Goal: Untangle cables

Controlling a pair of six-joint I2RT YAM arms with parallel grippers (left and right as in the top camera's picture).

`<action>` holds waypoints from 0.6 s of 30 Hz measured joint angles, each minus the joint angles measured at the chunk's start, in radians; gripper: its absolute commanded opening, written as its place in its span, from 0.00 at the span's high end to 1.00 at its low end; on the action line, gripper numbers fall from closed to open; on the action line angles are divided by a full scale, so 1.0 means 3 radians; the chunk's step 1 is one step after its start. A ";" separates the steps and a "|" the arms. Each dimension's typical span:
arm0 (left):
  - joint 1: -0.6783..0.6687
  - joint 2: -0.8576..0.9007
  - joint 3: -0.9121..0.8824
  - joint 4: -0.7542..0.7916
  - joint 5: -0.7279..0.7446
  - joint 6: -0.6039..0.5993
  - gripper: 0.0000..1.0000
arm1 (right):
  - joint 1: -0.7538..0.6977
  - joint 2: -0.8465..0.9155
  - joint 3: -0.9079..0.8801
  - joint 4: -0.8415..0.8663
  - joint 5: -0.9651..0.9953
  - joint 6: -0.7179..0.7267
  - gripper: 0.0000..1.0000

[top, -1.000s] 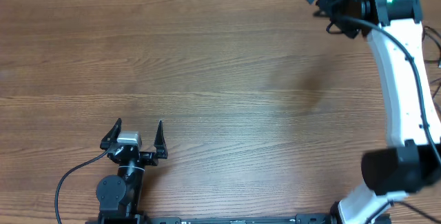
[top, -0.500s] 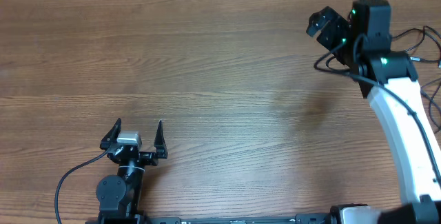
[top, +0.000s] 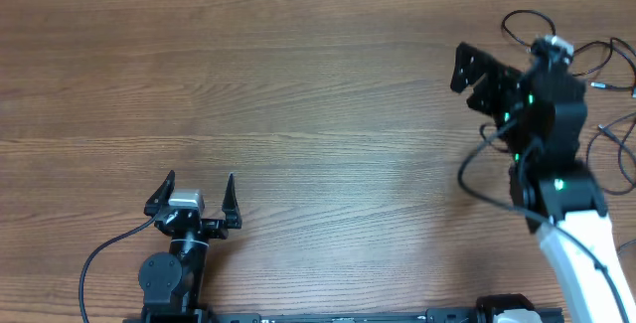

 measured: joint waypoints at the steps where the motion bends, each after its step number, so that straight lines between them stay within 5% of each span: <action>1: 0.0000 0.0000 0.0000 0.0000 0.0000 0.0000 0.00 | 0.0000 -0.0100 -0.0134 0.0125 -0.0003 -0.0014 0.00; 18: 0.0000 -0.0001 0.0000 -0.0001 0.0000 0.0000 0.00 | 0.0000 -0.1315 -0.2249 0.1736 0.0048 -0.0039 0.00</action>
